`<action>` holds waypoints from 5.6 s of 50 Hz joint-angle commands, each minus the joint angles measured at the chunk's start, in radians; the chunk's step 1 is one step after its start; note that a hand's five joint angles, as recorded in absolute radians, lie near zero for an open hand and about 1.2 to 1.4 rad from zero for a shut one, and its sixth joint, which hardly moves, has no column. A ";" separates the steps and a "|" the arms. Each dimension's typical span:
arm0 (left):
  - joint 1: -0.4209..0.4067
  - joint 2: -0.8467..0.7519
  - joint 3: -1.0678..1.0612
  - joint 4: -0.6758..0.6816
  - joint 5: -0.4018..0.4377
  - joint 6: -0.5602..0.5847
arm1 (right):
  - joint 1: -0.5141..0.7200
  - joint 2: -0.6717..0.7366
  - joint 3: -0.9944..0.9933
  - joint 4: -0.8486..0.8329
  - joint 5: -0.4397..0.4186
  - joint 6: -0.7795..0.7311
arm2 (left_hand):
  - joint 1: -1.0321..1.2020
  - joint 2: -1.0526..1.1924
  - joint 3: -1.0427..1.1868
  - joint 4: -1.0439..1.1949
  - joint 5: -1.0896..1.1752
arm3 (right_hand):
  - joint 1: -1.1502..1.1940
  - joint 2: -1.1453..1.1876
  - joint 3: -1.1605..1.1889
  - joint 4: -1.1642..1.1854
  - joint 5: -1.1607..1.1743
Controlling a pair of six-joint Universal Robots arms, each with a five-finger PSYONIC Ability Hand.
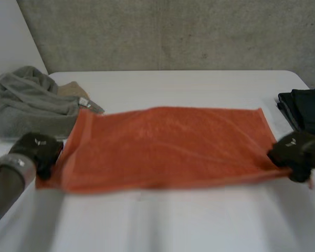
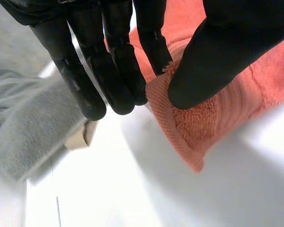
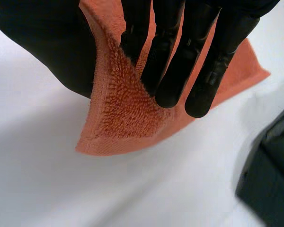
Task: Fold the laundry.
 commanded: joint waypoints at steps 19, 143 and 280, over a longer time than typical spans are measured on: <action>0.001 -0.219 0.171 0.220 -0.082 0.066 | 0.049 0.235 -0.170 -0.305 0.036 0.046 | 0.303 0.197 0.203 0.194 0.229 | 0.406 0.226 0.215 0.209 0.233; -0.172 -0.559 0.497 0.451 0.129 0.061 | 0.158 0.561 -0.472 -0.638 -0.010 0.287 | -0.879 -0.986 -0.980 -0.989 -0.954 | -0.815 -0.995 -1.007 -1.013 -0.989; -0.086 -0.163 0.075 0.533 0.131 -0.058 | -0.126 0.172 -0.225 -0.534 0.022 0.174 | -0.838 -0.945 -0.939 -0.948 -0.913 | 0.406 0.226 0.215 0.209 0.233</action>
